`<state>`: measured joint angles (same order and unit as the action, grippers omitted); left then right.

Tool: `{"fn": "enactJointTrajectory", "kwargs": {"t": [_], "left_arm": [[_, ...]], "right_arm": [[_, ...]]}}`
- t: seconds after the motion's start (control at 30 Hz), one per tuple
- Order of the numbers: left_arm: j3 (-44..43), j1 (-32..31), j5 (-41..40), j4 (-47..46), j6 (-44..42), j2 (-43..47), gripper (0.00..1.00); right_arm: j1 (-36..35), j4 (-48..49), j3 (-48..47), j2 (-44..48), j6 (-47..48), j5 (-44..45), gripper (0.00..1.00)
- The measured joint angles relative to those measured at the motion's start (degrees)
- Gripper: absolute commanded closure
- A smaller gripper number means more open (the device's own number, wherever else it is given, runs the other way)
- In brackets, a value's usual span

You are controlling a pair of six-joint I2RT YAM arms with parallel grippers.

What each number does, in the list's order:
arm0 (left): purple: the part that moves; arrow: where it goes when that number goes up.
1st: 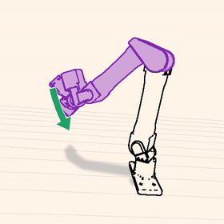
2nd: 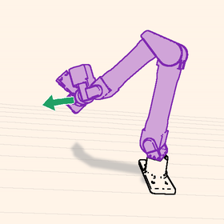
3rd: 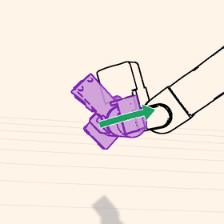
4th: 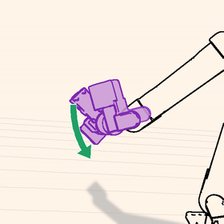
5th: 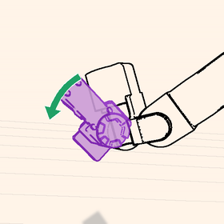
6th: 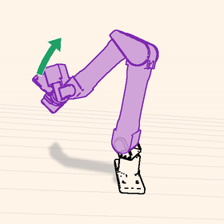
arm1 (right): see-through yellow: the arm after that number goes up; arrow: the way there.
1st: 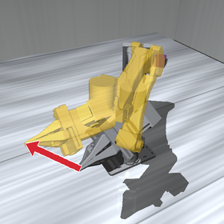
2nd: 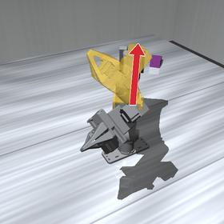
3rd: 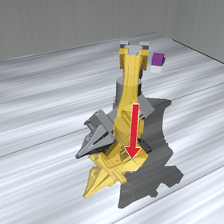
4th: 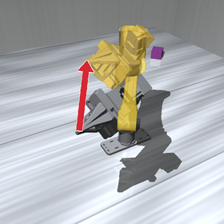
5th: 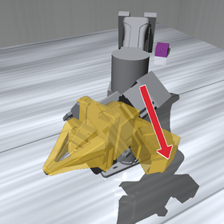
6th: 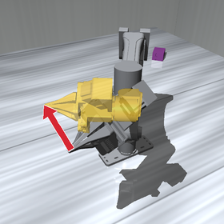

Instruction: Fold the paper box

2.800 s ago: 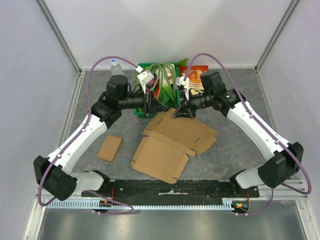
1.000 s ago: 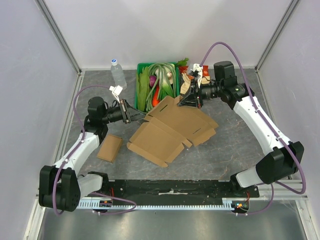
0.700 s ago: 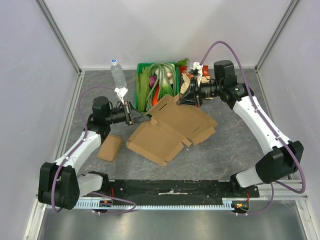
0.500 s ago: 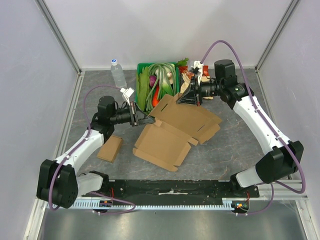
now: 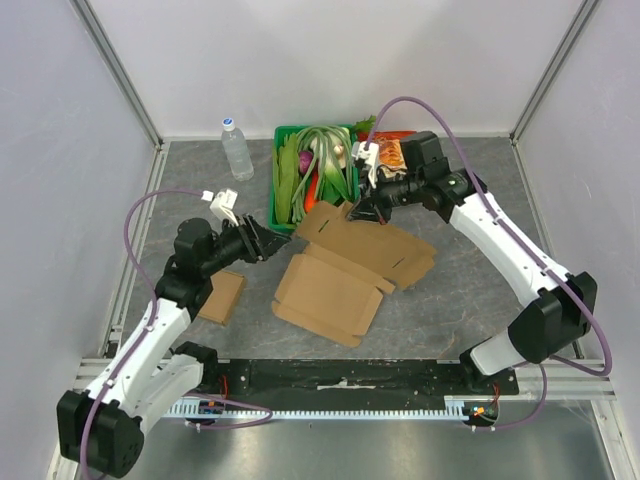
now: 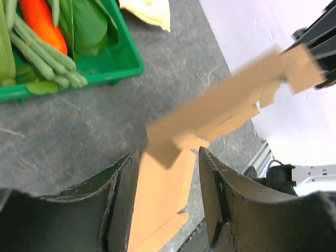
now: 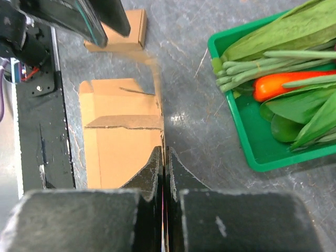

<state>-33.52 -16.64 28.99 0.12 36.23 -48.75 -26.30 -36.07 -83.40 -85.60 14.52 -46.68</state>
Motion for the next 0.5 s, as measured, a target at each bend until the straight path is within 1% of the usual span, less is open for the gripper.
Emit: {"fn": "enactJointTrajectory", "kwargs": {"t": [0.13,0.17,0.2,0.33,0.5], "left_arm": [[-0.94,-1.25,-3.15,-1.75,-1.38,0.39,0.43],[-1.40,-2.01,-3.74,-1.95,-1.77,-0.07,0.40],[-1.88,-2.93,-4.31,-2.23,-2.34,-0.44,0.40],[-4.76,-7.87,-6.43,-3.74,-5.68,-2.54,0.41],[-9.60,-14.93,-10.21,-4.52,-11.56,-7.39,0.41]], "right_arm": [[-2.54,-2.58,-0.46,-2.36,1.62,3.30,1.00],[-2.99,-2.93,-0.63,-3.04,1.79,3.78,1.00],[-3.50,-3.72,-1.09,-3.85,2.03,4.35,1.00],[-4.37,-5.31,-2.62,-5.68,2.71,5.38,1.00],[-4.59,-6.47,-5.11,-6.38,3.23,6.10,1.00]]}}
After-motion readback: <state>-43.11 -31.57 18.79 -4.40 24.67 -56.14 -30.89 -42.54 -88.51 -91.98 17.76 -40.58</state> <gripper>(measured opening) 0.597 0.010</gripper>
